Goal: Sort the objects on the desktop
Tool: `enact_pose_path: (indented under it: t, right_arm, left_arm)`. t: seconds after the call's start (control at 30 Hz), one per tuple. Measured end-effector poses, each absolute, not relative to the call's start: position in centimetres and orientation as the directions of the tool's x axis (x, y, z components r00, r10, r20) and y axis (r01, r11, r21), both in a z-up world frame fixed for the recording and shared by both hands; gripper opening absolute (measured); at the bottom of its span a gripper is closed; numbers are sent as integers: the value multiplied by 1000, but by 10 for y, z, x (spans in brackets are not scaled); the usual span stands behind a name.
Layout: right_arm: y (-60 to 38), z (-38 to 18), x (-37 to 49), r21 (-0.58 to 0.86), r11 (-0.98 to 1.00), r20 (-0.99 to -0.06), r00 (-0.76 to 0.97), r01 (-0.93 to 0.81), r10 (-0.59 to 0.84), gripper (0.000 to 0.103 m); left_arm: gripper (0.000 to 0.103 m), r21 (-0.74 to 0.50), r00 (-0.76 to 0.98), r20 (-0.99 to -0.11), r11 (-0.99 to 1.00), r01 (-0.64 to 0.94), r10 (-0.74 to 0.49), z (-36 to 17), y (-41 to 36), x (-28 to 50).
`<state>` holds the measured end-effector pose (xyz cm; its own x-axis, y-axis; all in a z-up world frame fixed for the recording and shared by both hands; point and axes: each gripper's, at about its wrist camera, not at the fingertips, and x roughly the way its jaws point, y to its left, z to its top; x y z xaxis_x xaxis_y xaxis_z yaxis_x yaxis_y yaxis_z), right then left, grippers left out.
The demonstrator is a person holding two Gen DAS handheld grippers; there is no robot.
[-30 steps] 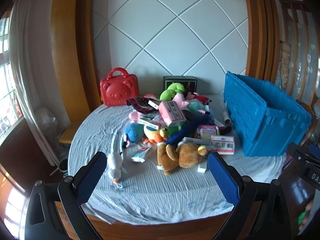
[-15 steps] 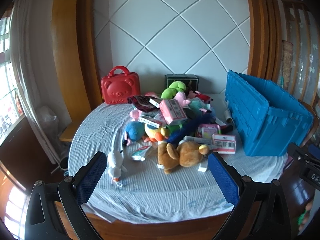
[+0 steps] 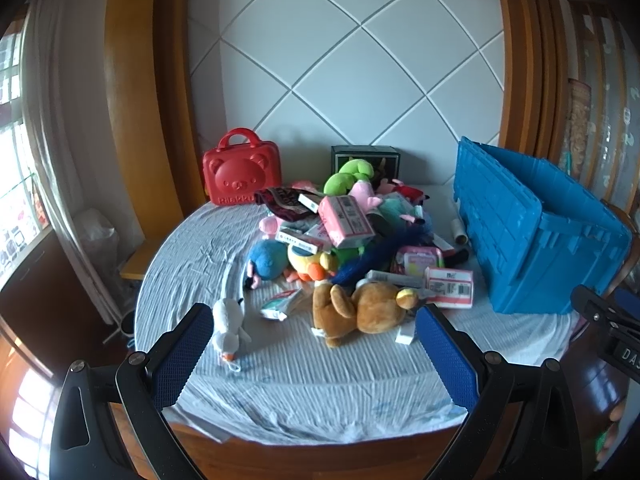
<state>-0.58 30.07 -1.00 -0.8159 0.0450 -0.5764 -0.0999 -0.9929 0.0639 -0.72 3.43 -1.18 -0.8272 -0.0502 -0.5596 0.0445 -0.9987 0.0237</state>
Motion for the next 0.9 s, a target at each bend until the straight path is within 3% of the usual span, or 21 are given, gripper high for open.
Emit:
enact_pose_path:
  t: [0.27, 0.4, 0.63, 0.9]
  right_arm:
    - [294, -28, -24, 80, -996, -583, -812, -33, -20, 103]
    - [273, -51, -45, 104, -994, -622, -777, 39, -96, 103]
    - [209, -82, -89, 100, -985, -665, -727, 144, -174, 103]
    - [96, -144, -169, 126, -972, -752, -621, 198, -224, 103]
  left_arm:
    - [102, 6, -816, -573, -996, 92, -79, -40, 23, -8]
    - [102, 14, -763, -633, -987, 162, -134, -65, -4, -20]
    - [102, 7, -684, -698, -957, 292, -213, -107, -80, -51]
    - [102, 52, -581, -780, -950, 308, -231, -170, -183, -131]
